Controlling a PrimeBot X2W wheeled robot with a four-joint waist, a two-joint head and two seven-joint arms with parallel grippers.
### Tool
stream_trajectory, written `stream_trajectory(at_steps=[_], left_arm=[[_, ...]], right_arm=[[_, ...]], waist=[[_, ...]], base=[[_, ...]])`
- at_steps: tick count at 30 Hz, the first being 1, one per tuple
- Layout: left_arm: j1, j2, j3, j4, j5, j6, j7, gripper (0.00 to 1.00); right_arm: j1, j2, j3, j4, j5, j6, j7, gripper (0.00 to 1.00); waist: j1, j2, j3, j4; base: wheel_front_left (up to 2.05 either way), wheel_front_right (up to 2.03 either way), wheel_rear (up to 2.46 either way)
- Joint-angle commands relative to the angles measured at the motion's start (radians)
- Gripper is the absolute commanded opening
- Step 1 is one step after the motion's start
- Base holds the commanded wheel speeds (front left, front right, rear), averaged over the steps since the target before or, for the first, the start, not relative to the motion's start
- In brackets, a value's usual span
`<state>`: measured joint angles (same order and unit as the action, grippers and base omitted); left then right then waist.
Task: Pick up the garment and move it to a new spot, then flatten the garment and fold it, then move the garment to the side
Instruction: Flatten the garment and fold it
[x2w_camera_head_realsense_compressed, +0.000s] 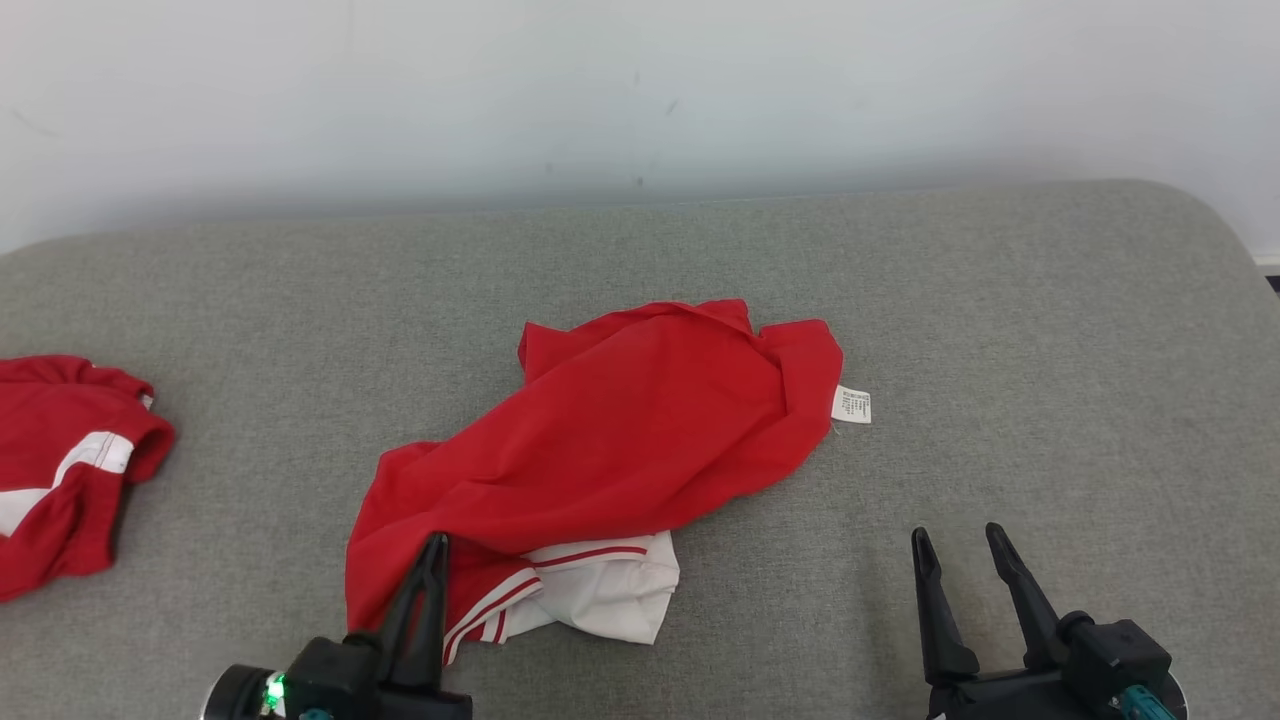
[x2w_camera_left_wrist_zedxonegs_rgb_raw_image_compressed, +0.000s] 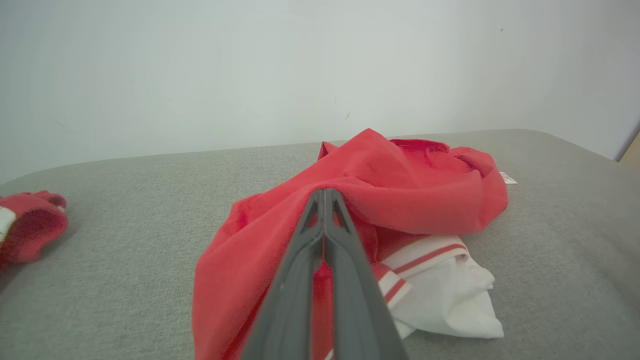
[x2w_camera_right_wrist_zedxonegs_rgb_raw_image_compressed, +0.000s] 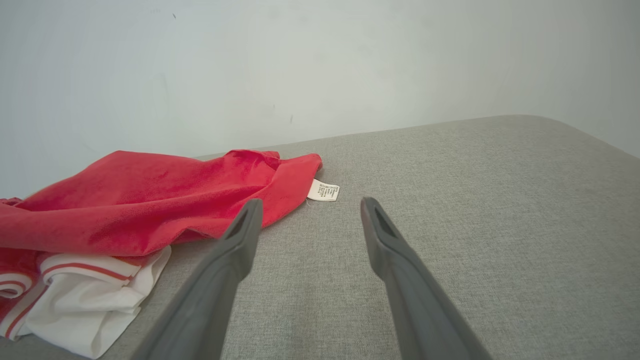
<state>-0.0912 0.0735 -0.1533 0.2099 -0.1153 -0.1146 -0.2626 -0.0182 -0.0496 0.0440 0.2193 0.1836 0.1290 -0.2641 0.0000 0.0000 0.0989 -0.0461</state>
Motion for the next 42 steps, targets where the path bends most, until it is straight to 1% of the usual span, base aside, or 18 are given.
stream_trajectory(at_steps=[1, 2, 3, 4, 6, 9, 13, 14, 16, 20, 24, 26, 29, 30, 31, 32, 38, 42], left_arm=[[0.011, 0.005, -0.005, 0.010, 0.002, -0.005, -0.003, 0.00], [0.018, 0.005, -0.015, 0.023, -0.004, -0.008, -0.003, 0.37], [0.026, 0.010, -0.026, 0.041, -0.003, -0.008, -0.003, 0.92], [0.027, 0.012, -0.033, 0.055, -0.001, -0.008, -0.003, 1.00], [0.029, 0.020, -0.058, 0.086, 0.004, -0.011, -0.003, 1.00], [0.013, 0.032, -0.085, 0.096, 0.029, -0.014, -0.003, 1.00], [-0.005, 0.044, -0.090, 0.067, 0.061, -0.002, -0.003, 1.00], [-0.009, 0.047, -0.091, 0.040, 0.077, 0.011, -0.003, 1.00], [-0.006, 0.050, -0.091, 0.008, 0.090, 0.019, -0.003, 1.00], [0.002, 0.047, -0.078, -0.023, 0.069, 0.023, -0.003, 1.00], [-0.038, 0.036, -0.062, 0.002, 0.024, 0.011, -0.003, 1.00], [-0.055, 0.035, -0.057, 0.030, 0.024, 0.010, -0.003, 1.00], [-0.102, 0.022, -0.040, 0.064, -0.006, 0.006, -0.003, 1.00], [-0.110, 0.021, -0.040, 0.092, -0.007, 0.005, -0.003, 0.85], [-0.125, 0.017, -0.037, 0.101, -0.013, 0.003, -0.003, 0.35], [-0.139, 0.016, -0.034, 0.118, -0.021, 0.001, -0.003, 0.00], [-0.189, 0.022, -0.026, 0.175, -0.018, -0.004, -0.003, 0.00], [-0.239, 0.041, -0.038, 0.177, -0.011, -0.007, -0.003, 0.00]], right_arm=[[0.010, -0.002, 0.007, 0.004, 0.008, 0.004, -0.001, 1.00], [0.011, -0.002, 0.007, 0.005, 0.009, 0.004, -0.001, 1.00], [0.012, -0.001, 0.007, 0.005, 0.009, 0.004, -0.001, 1.00], [0.014, -0.001, 0.007, 0.006, 0.008, 0.004, -0.001, 1.00], [0.018, -0.001, 0.003, 0.007, 0.006, 0.004, -0.001, 1.00], [0.018, -0.001, -0.002, 0.007, 0.001, 0.004, -0.001, 1.00], [0.015, -0.001, -0.005, 0.007, 0.000, 0.004, -0.001, 1.00], [0.013, -0.001, -0.005, 0.006, -0.001, 0.004, -0.001, 1.00], [0.013, -0.001, -0.009, 0.004, -0.001, 0.004, -0.001, 1.00], [0.015, -0.001, -0.015, 0.004, 0.004, 0.004, -0.001, 1.00], [0.006, -0.001, -0.010, 0.007, 0.008, 0.004, -0.001, 1.00], [0.001, -0.001, -0.006, 0.009, 0.009, 0.004, -0.001, 1.00], [-0.013, -0.002, 0.000, 0.011, 0.008, 0.004, -0.001, 1.00], [-0.020, -0.002, 0.000, 0.011, 0.008, 0.004, -0.001, 1.00], [-0.022, -0.002, -0.001, 0.011, 0.010, 0.004, -0.001, 1.00], [-0.023, -0.001, 0.000, 0.012, 0.011, 0.004, -0.001, 1.00], [-0.017, -0.001, -0.005, 0.014, 0.019, 0.004, -0.001, 1.00], [-0.024, -0.001, -0.014, 0.011, 0.019, 0.004, -0.001, 1.00]], waist=[[0.0000, 0.0000, -0.003, -0.005], [0.0000, 0.0000, -0.003, -0.007], [0.0000, 0.0000, -0.004, -0.010], [0.0000, 0.0000, -0.004, -0.013], [0.0000, 0.0000, -0.003, -0.018], [0.0000, 0.0000, -0.001, -0.023], [0.0000, 0.0000, 0.003, -0.027], [0.0000, 0.0000, 0.005, -0.031], [0.0000, 0.0000, 0.008, -0.031], [0.0000, 0.0000, 0.017, -0.026], [0.0000, 0.0000, 0.024, -0.023], [0.0000, 0.0000, 0.029, -0.026], [0.0000, 0.0000, 0.038, -0.038], [0.0000, 0.0000, 0.040, -0.043], [0.0000, 0.0000, 0.043, -0.047], [0.0000, 0.0000, 0.046, -0.051], [0.0000, 0.0000, 0.059, -0.066], [0.0000, 0.0000, 0.070, -0.064]], base=[[0.00, 0.00, 0.00], [0.00, 0.00, 0.00], [0.00, 0.00, 0.00], [0.00, 0.00, 0.00], [0.00, 0.00, 0.00], [0.00, 0.00, 0.00], [0.00, 0.00, 0.00], [0.00, 0.00, 0.00], [0.00, 0.00, 0.00], [0.00, 0.00, 0.00], [0.00, 0.00, 0.00], [0.00, 0.00, 0.00], [0.00, 0.00, 0.00], [0.00, 0.00, 0.00], [0.00, 0.00, 0.00], [0.00, 0.00, 0.00], [0.00, 0.00, 0.00], [0.00, 0.00, 0.00]])
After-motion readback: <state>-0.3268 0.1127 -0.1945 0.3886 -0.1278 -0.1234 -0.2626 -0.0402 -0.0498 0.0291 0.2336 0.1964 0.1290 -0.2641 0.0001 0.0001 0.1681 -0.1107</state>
